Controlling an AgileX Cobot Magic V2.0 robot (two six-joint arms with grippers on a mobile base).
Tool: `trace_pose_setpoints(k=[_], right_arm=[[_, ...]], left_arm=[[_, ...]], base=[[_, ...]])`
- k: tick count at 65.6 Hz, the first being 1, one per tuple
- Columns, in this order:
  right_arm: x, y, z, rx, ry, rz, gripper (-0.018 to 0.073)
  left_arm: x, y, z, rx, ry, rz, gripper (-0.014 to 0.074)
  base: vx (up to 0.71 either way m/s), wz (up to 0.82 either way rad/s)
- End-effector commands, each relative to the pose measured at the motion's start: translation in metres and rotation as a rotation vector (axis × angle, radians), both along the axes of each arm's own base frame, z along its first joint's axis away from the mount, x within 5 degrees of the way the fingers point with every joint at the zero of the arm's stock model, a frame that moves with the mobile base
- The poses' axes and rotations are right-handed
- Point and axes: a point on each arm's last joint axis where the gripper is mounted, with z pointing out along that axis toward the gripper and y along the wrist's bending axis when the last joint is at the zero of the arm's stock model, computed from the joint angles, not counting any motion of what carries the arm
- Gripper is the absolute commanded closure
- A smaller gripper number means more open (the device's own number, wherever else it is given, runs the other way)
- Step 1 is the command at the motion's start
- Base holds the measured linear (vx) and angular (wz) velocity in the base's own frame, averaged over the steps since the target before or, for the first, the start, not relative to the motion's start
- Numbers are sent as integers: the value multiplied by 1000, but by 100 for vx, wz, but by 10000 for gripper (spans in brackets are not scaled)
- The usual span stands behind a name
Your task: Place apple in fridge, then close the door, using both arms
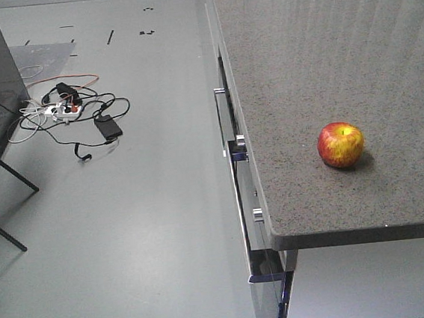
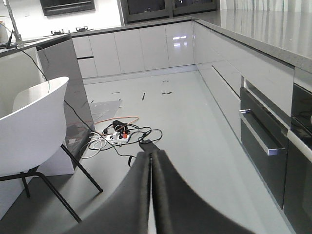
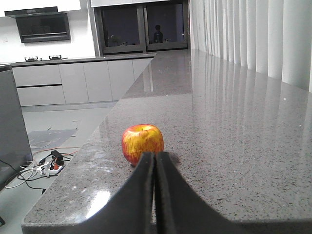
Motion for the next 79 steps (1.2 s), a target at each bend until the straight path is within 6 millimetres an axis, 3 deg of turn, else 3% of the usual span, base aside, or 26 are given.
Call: trace_pose_setpoints(k=[1,68,73,79], right_arm=[[-1,-1,4,-2,-68,-12,565],[-1,-1,4,0,-68,-11,565],[-1,-1,5,55,-83,-9,565],[-2,-3,11,240,-139,0,565]], left_arm=[[0,-1,2,0,-70,-9,604],[0,-1,2,0,-70,-9,604],[0,-1,2,0,-70,-9,604],[0,-1,2,0,-70,-9,604]], base=[[0,0],[0,0],[0,0],[0,0]])
